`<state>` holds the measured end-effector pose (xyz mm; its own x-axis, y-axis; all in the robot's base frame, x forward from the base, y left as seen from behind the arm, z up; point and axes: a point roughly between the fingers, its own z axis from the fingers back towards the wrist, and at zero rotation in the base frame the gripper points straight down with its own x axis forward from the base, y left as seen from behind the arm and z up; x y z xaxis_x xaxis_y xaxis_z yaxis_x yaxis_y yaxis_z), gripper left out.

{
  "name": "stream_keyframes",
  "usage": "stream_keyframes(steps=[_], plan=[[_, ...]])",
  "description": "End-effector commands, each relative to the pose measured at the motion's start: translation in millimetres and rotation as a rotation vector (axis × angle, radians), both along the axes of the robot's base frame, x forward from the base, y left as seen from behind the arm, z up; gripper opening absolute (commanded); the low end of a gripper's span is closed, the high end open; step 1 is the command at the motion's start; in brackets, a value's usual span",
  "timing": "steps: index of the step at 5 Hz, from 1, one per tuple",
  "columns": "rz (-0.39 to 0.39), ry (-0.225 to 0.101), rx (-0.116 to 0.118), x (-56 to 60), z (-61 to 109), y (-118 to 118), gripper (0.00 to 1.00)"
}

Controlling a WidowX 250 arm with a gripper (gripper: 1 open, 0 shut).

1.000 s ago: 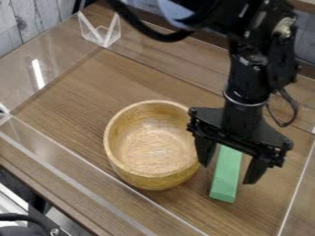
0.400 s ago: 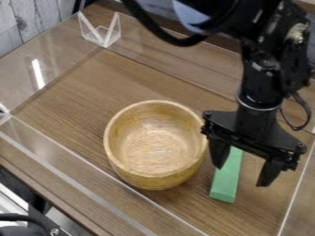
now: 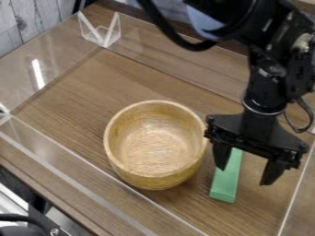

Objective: Put green object into wooden bowl

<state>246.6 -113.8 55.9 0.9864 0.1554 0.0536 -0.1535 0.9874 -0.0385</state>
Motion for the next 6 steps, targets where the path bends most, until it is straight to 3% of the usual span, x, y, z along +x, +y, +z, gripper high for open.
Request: stream_keyframes(steps=[1, 2, 3, 5, 6], plan=[[-0.040, -0.043, -0.013, 9.1, 19.0, -6.0, 1.00], [-0.069, -0.037, -0.008, 8.7, 24.9, -5.7, 1.00], [-0.068, -0.024, 0.008, -5.0, 6.0, -0.7, 1.00], [-0.002, -0.016, 0.055, 1.1, -27.4, -22.4, 1.00], [-0.023, -0.021, 0.067, 4.4, -27.1, -15.9, 1.00]])
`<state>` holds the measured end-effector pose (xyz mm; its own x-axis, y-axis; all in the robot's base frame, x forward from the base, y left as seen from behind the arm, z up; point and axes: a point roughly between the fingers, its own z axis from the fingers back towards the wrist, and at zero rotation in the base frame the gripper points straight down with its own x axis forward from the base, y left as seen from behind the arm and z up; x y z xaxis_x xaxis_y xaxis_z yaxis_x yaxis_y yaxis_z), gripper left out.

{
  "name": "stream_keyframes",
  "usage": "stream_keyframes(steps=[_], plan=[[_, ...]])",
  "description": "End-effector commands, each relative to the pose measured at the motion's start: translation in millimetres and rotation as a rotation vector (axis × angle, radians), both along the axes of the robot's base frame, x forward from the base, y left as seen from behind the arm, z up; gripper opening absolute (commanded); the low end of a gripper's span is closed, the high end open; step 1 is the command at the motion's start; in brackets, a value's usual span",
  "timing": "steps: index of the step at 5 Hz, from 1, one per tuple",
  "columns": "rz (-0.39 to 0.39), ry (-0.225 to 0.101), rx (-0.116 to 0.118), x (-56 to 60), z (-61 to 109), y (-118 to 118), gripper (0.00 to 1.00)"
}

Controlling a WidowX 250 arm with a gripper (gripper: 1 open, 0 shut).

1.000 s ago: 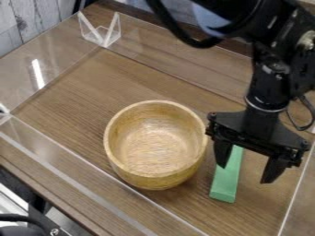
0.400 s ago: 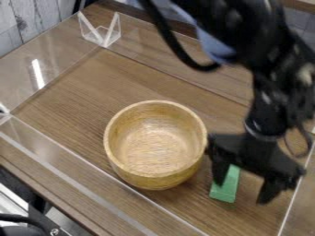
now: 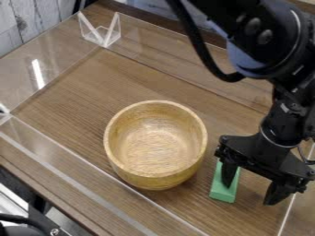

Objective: Put green object into wooden bowl

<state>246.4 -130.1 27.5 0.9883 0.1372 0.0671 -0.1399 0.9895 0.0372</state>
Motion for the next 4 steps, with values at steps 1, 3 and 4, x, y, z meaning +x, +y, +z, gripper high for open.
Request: stream_keyframes(steps=[1, 3, 4], plan=[[-0.032, -0.018, 0.005, 7.3, 2.2, 6.4, 1.00], [-0.075, -0.019, 0.031, 5.2, -2.4, 19.9, 1.00], [-0.052, -0.016, 0.042, 6.4, -6.4, 30.2, 1.00]])
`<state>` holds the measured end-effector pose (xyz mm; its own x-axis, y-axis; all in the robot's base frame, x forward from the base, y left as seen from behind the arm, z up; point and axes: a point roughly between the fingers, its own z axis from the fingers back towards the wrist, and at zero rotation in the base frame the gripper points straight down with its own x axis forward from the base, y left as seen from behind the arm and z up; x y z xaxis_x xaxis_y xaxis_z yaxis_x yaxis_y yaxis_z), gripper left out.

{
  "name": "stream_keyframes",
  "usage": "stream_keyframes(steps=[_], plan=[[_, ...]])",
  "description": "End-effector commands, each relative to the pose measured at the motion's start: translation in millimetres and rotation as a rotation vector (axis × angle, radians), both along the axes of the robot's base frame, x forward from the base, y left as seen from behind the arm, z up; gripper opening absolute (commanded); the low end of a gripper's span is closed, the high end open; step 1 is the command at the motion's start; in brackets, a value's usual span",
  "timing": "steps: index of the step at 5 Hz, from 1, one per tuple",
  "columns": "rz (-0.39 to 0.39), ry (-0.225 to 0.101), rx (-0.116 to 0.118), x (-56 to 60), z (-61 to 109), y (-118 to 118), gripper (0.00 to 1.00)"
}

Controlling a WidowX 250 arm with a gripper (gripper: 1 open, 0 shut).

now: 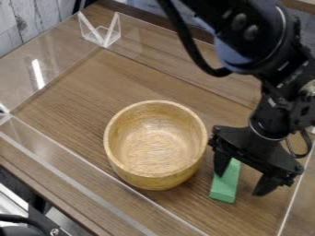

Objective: Put green object into wooden bowl

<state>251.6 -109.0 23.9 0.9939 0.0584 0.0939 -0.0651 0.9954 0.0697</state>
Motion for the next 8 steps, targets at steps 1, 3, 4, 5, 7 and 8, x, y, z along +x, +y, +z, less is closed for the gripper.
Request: stream_keyframes(steps=[1, 3, 4, 5, 7, 8], plan=[[0.053, 0.016, 0.015, 0.6, -7.4, 17.1, 1.00], [0.119, 0.036, 0.028, -2.1, -5.9, 31.1, 1.00], [0.136, 0.037, 0.030, -1.9, -3.0, 35.8, 0.00], [0.186, 0.041, 0.031, -2.2, -0.1, 21.3, 0.00], [0.267, 0.033, 0.029, -10.3, 2.8, -1.3, 0.00], [0.296, 0.033, 0.034, -14.9, 6.6, -0.8, 0.00]])
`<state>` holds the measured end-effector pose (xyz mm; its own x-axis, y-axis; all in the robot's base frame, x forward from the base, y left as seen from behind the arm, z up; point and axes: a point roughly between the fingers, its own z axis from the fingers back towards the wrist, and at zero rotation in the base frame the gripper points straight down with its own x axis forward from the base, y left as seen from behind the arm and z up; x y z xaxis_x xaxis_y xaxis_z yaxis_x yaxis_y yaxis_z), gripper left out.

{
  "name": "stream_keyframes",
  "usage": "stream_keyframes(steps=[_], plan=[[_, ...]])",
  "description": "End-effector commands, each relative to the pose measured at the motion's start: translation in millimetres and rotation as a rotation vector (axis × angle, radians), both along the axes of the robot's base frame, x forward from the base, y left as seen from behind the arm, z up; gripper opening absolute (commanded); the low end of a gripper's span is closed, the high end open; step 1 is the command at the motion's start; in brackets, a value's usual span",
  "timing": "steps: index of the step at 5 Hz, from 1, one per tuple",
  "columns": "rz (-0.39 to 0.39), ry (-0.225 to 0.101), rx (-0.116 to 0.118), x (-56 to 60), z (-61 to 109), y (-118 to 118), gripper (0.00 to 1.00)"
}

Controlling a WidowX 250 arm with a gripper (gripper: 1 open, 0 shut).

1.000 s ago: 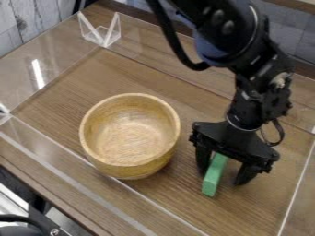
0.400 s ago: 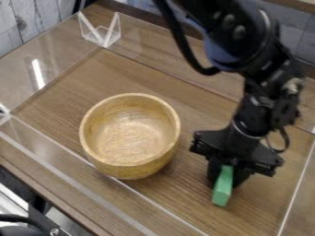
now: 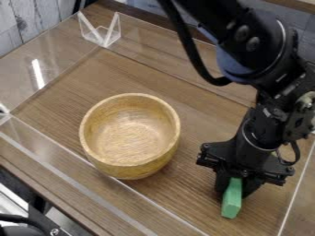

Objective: Put green object into wooden bowl

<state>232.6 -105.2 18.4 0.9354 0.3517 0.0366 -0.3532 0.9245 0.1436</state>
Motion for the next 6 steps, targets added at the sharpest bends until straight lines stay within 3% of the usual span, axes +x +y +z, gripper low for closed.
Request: stream_keyframes(steps=[1, 2, 4, 5, 6], plan=[[-0.115, -0.043, -0.018, 2.2, 12.8, 7.7, 0.00], [-0.222, -0.044, -0.020, 1.7, 15.3, 18.4, 0.00], [-0.189, -0.053, -0.025, -4.7, 27.1, 3.0, 0.00], [-0.223, -0.070, -0.034, -5.5, 32.7, 3.1, 0.00], [-0.186, -0.093, -0.038, -5.5, 50.6, 8.0, 0.00]])
